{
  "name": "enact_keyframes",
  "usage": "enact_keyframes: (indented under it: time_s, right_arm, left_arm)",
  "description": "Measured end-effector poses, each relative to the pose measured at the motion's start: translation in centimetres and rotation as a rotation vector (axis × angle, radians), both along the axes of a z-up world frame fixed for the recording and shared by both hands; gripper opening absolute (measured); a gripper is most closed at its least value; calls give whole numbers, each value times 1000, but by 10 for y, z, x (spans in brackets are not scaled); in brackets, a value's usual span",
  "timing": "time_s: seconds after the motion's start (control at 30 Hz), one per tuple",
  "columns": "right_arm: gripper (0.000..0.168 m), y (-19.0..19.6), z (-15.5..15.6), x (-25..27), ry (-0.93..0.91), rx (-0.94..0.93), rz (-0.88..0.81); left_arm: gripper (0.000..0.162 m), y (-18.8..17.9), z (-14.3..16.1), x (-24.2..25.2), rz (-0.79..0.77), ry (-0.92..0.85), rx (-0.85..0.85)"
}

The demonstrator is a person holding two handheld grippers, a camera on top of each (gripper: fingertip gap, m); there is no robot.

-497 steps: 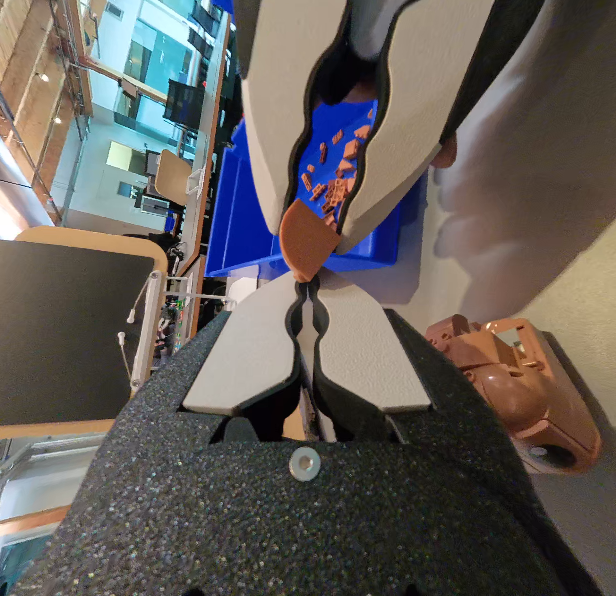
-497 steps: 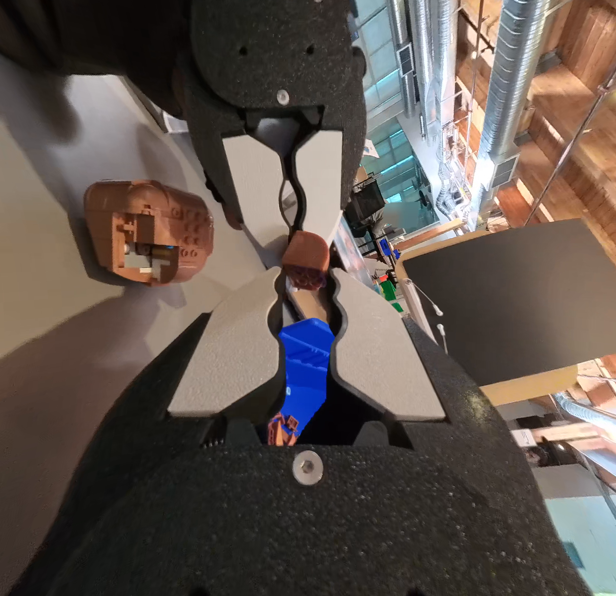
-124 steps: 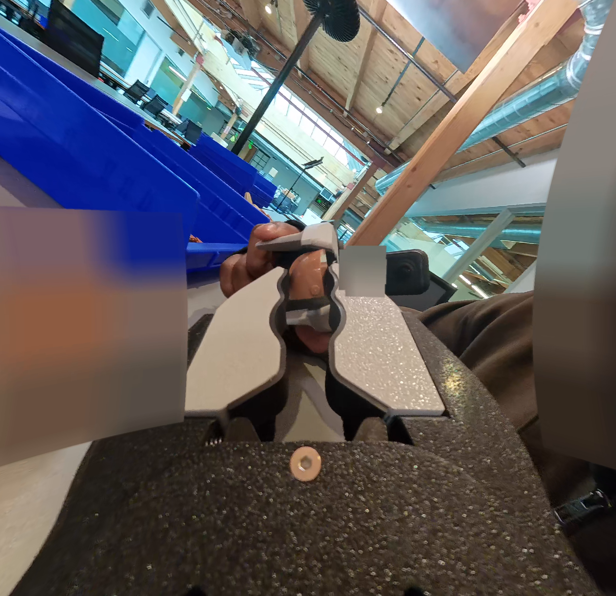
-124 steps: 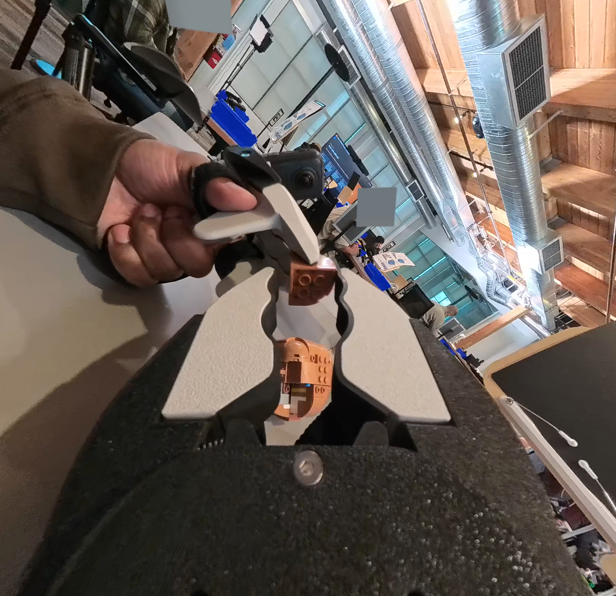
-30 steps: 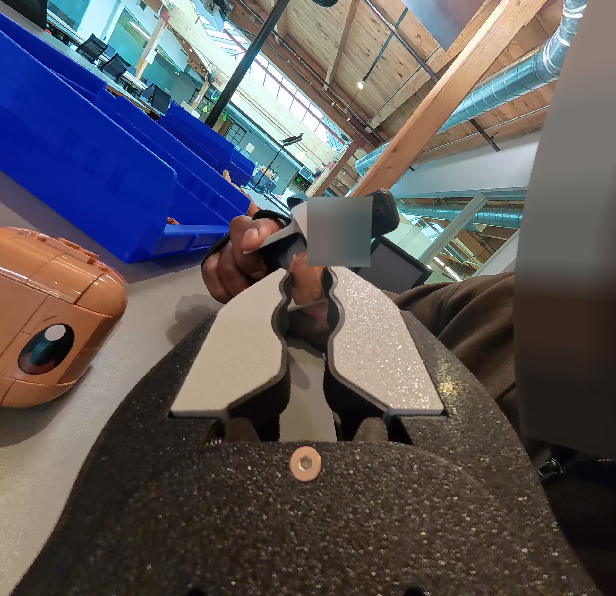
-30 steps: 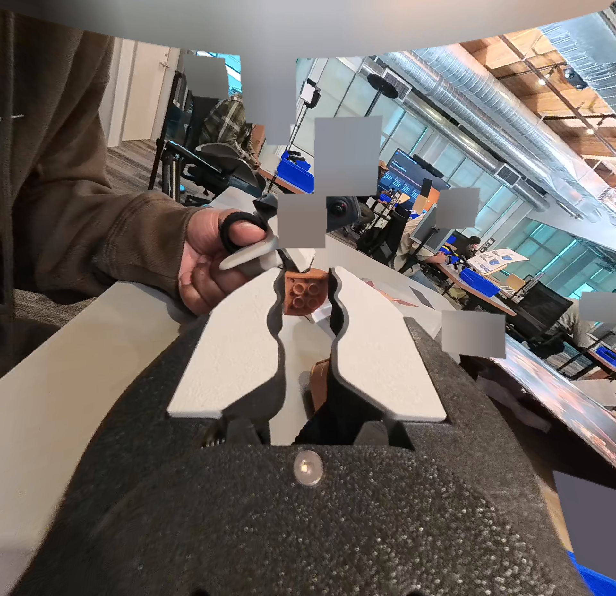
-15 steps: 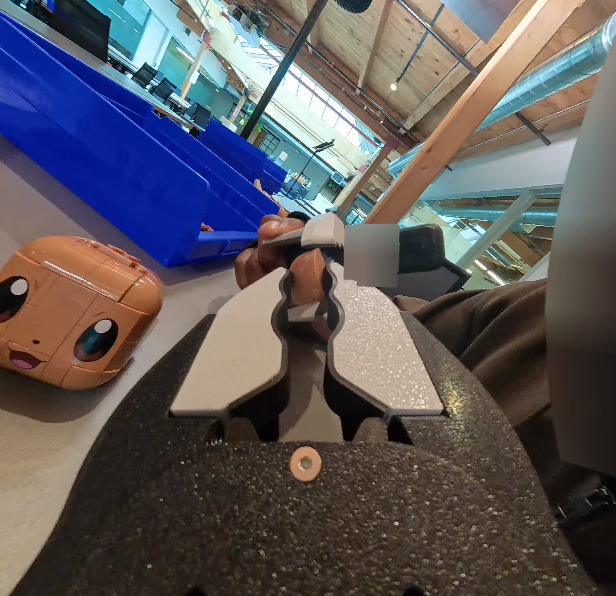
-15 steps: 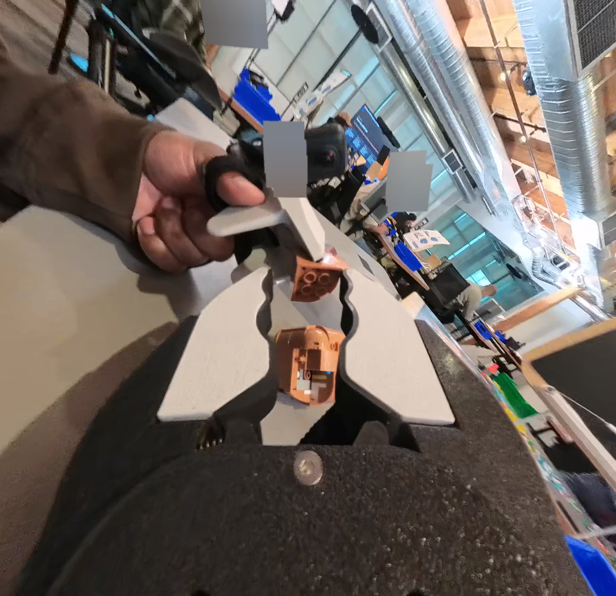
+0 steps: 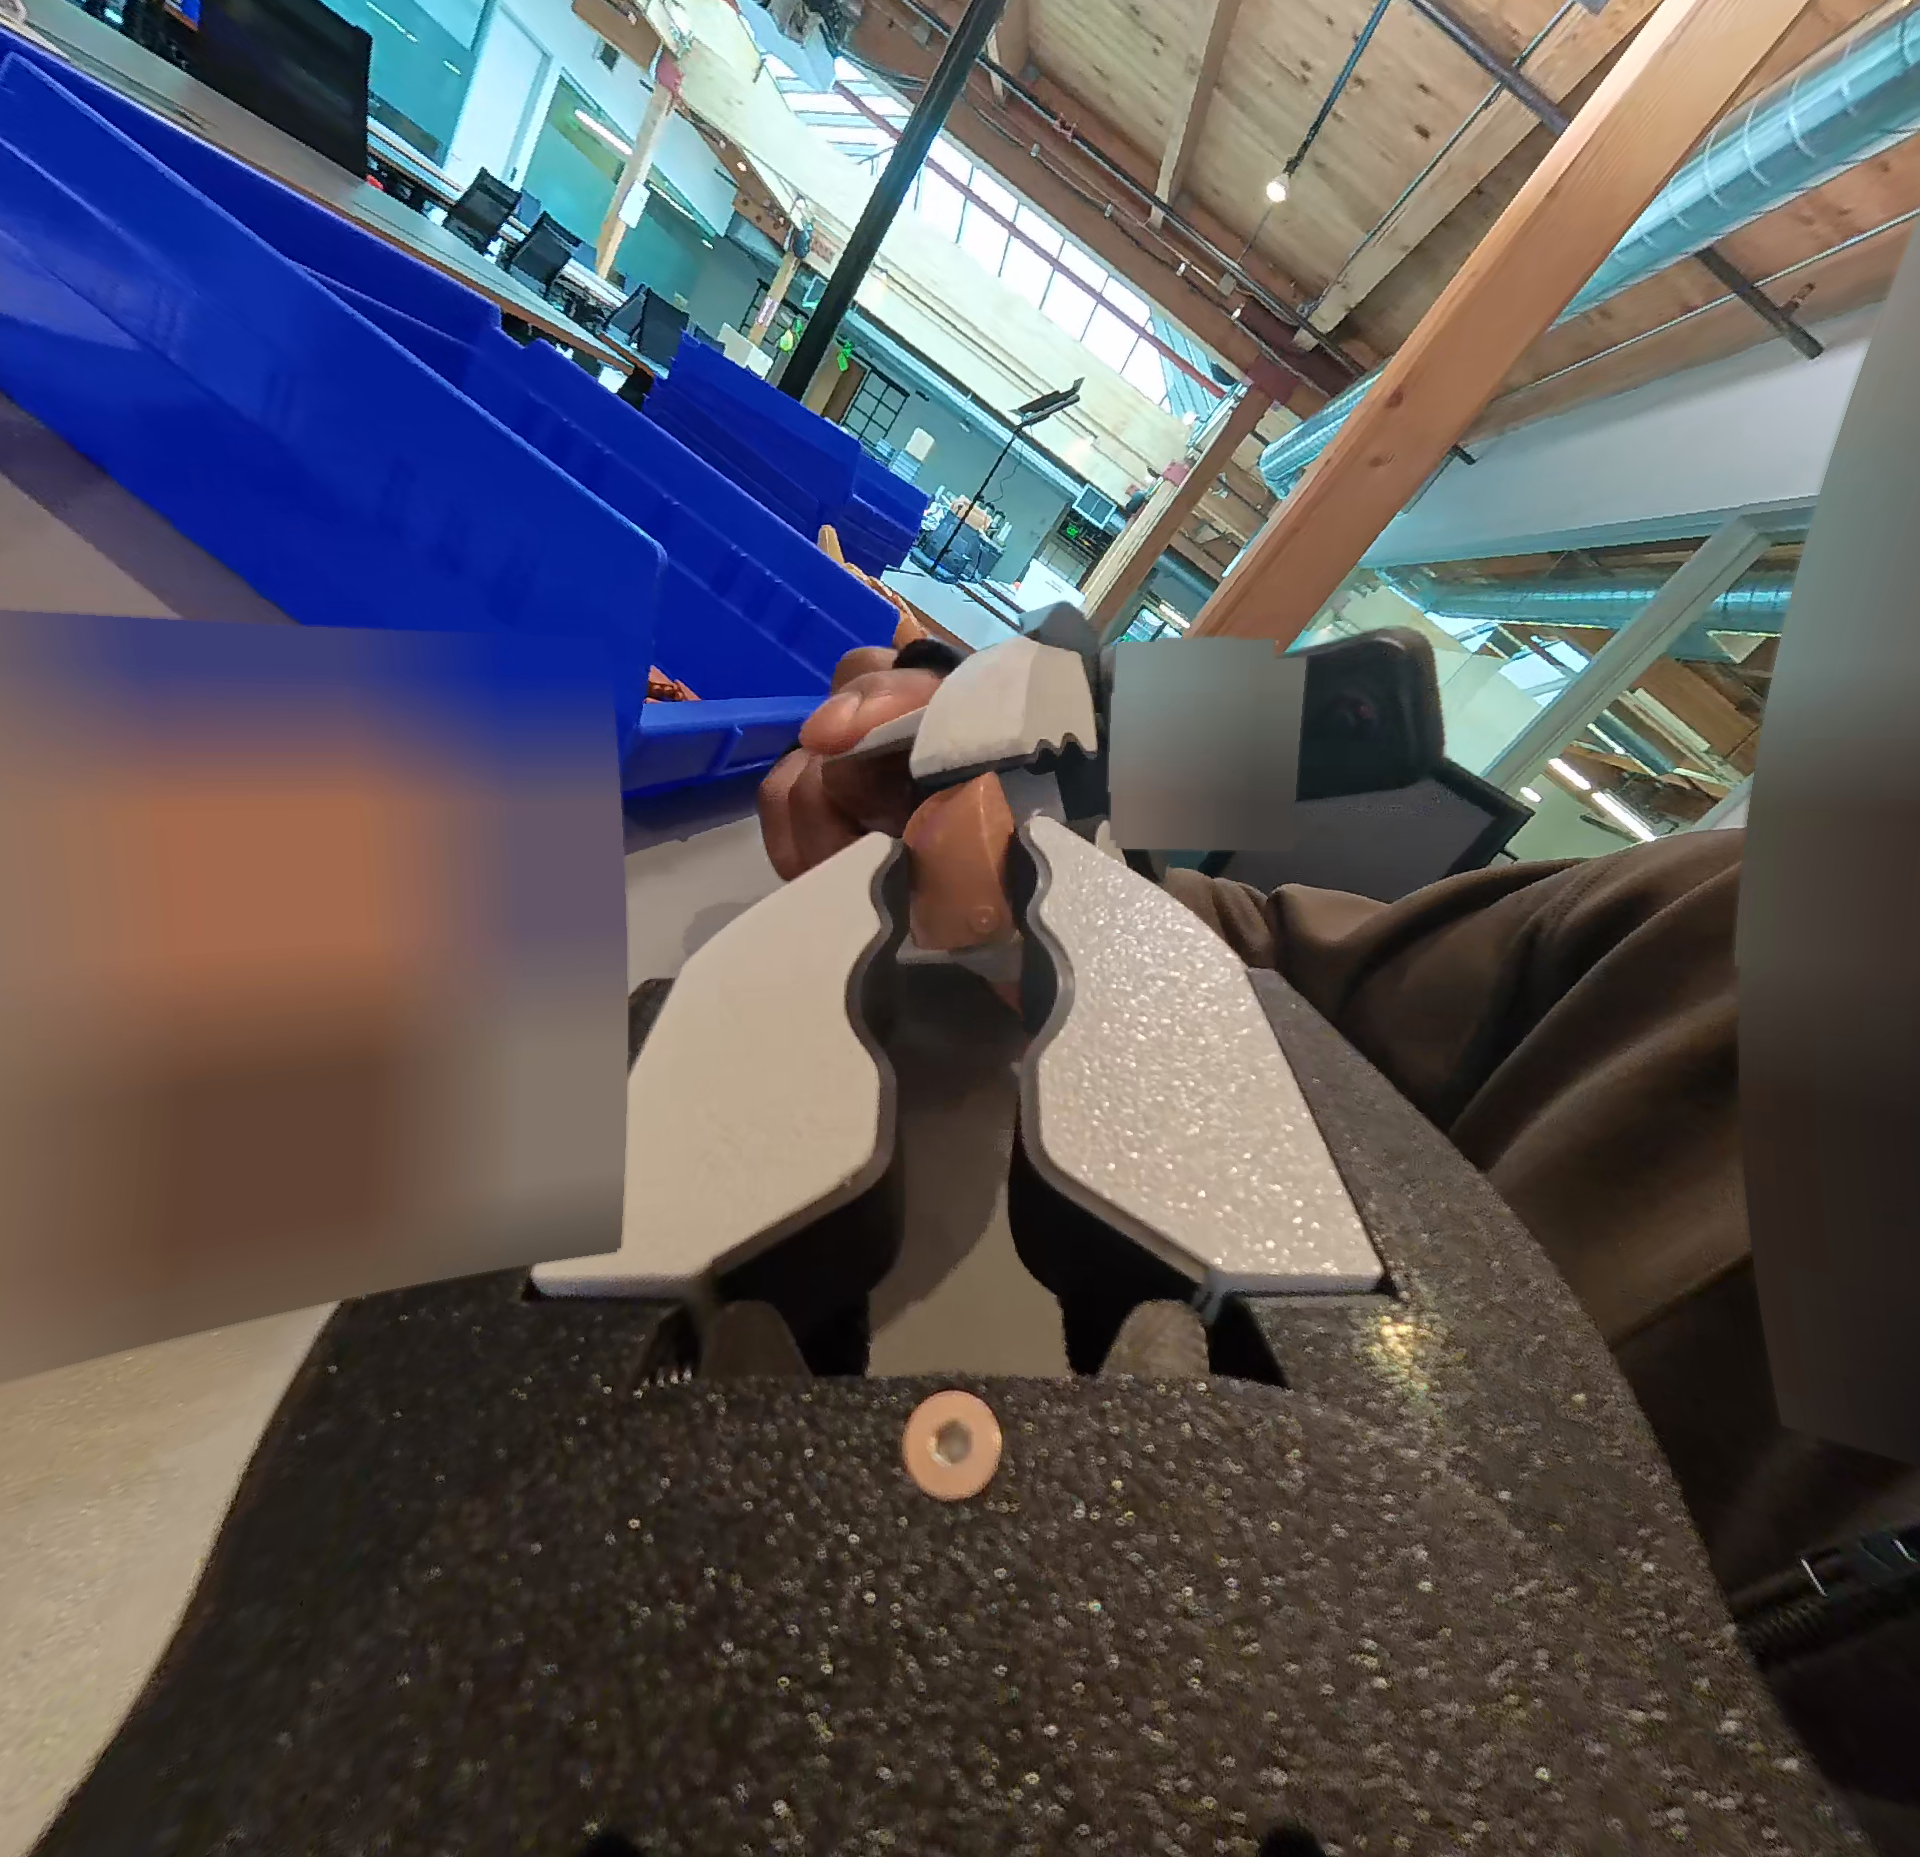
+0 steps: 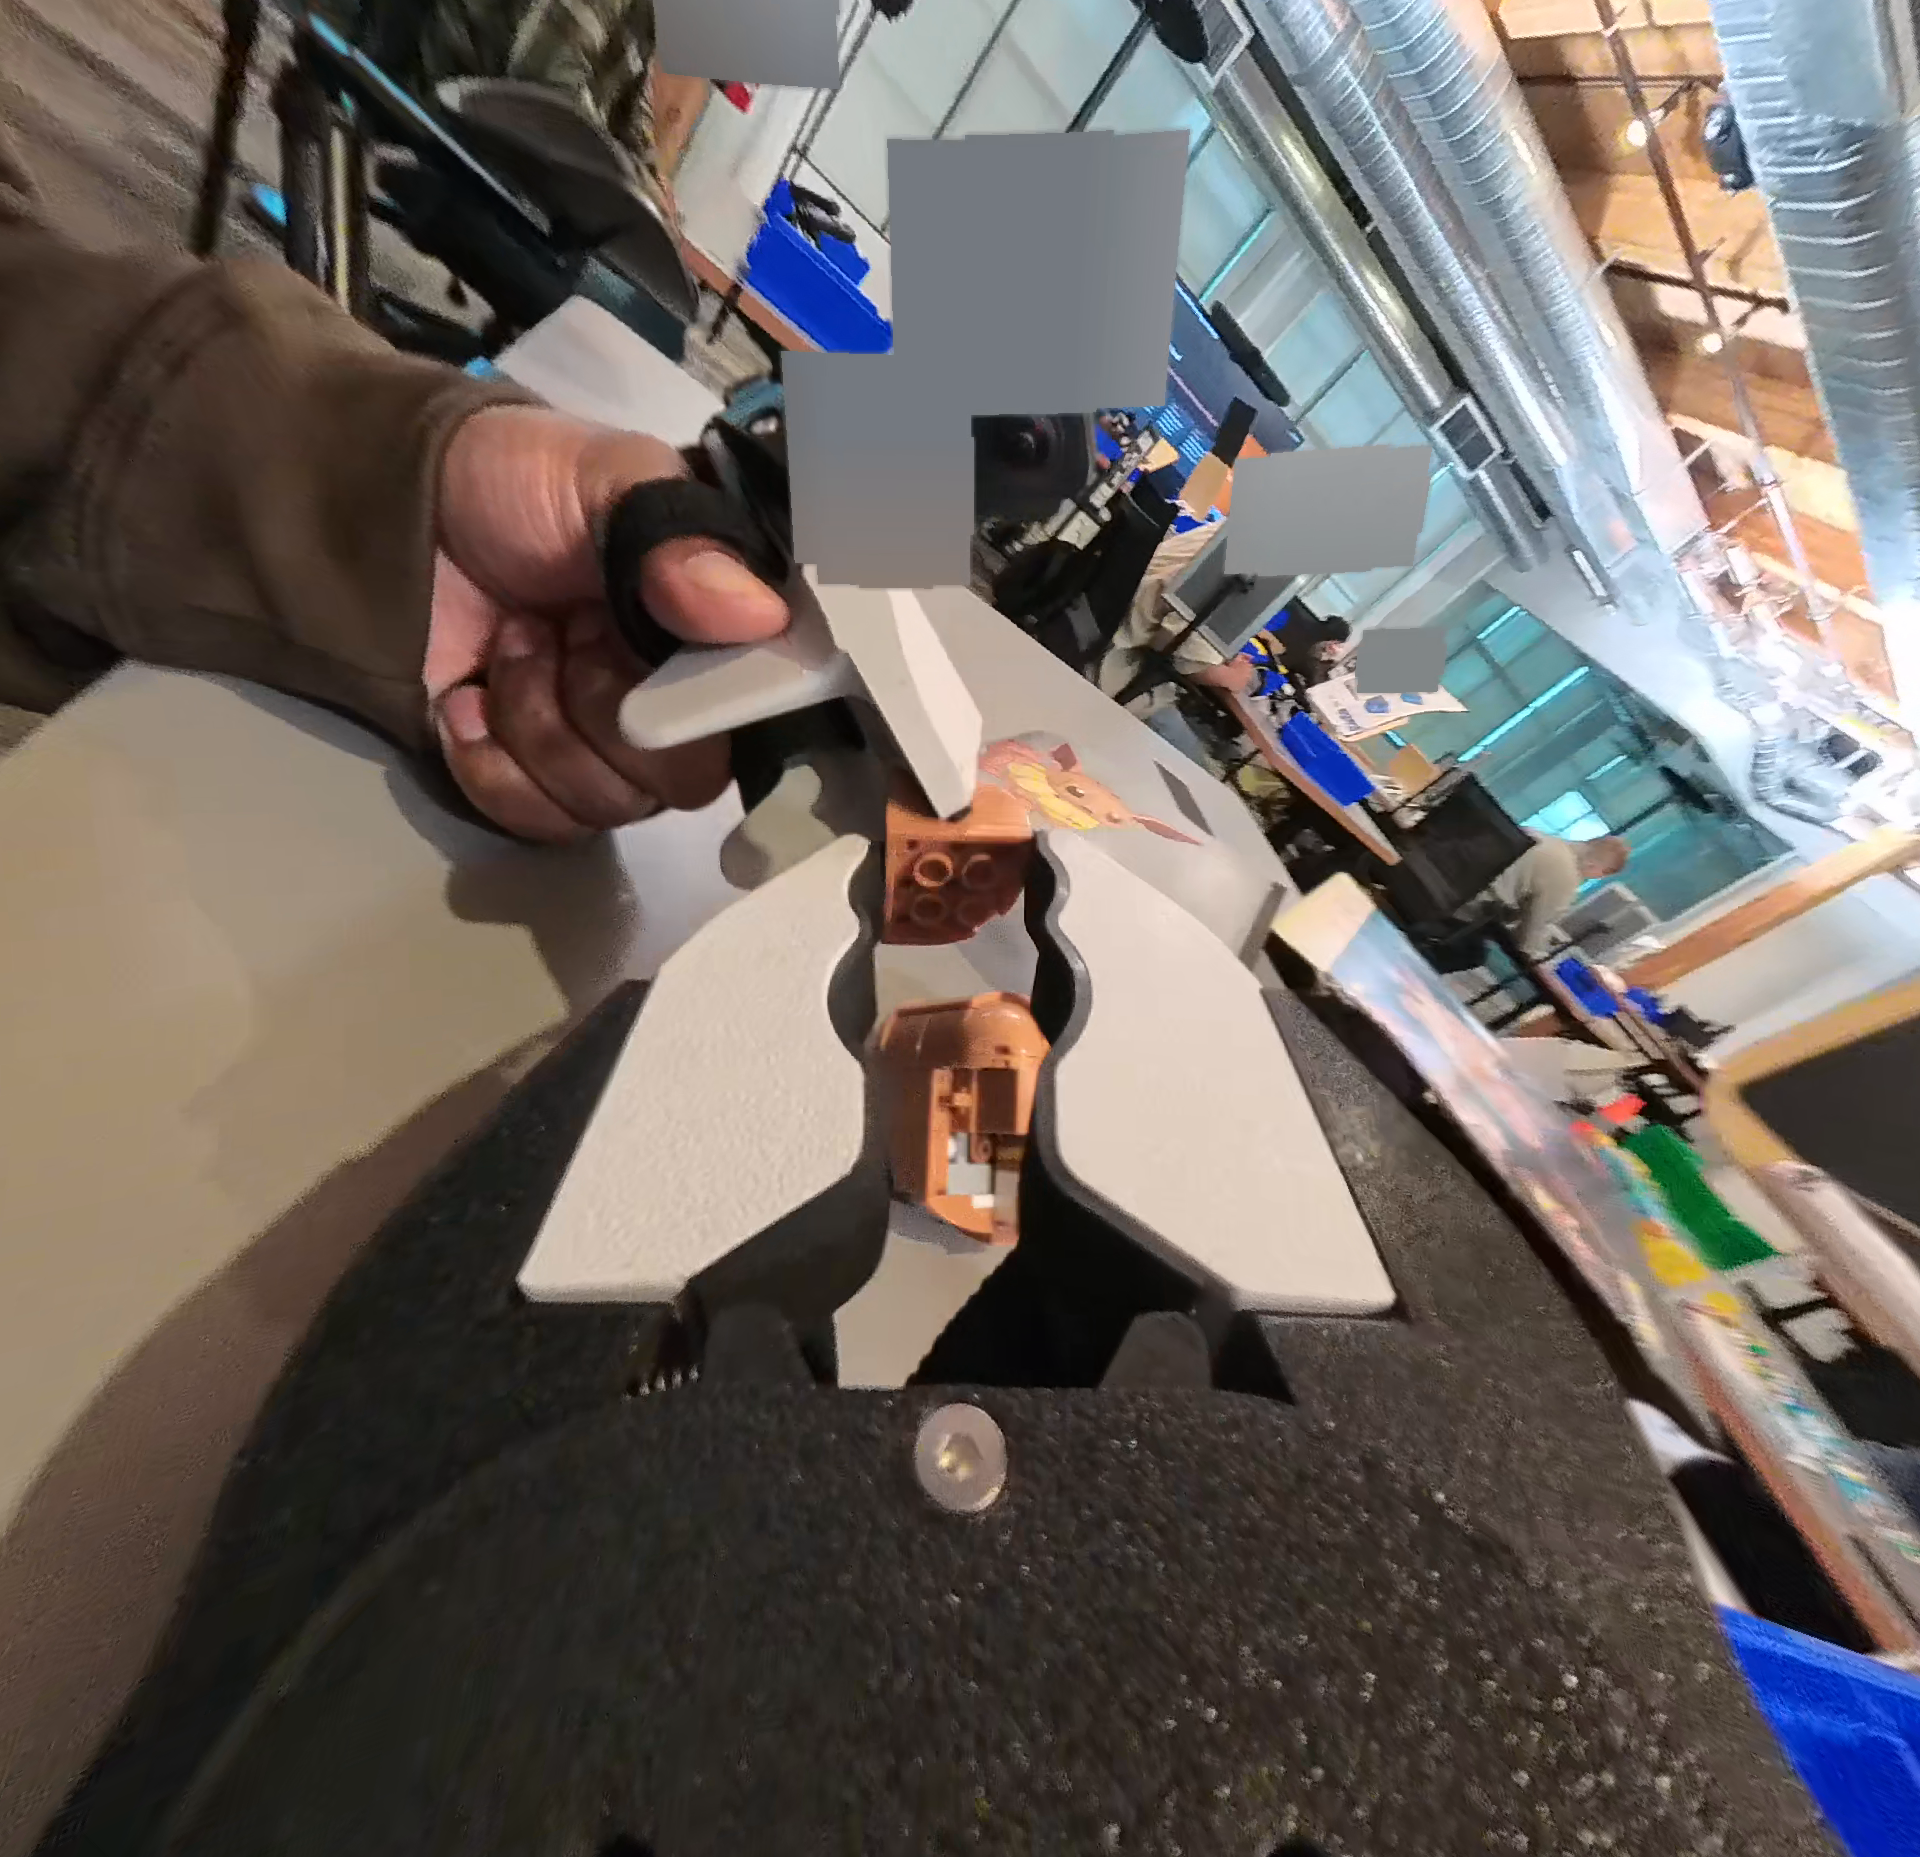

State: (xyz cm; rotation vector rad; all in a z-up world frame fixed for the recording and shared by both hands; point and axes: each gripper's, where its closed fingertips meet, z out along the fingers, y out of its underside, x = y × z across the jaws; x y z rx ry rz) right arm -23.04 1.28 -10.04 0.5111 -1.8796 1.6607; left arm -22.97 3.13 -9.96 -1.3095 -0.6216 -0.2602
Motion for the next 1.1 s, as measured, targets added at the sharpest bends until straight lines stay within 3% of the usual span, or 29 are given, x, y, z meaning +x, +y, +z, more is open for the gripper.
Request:
enact_keyframes:
  time_s: [0.5,0.77,1.1]
  right_arm:
    - [24,2,6,8,-375,-85,216]
    - [35,-1,-6,0,-30,2,22]
    - [26,1,-7,-3,34,32,-17]
  left_arm:
    - [17,1,6,6,-58,-12,67]
    - [16,-4,-2,-4,47,22,-36]
    - [17,-2,-7,-4,47,45,-88]
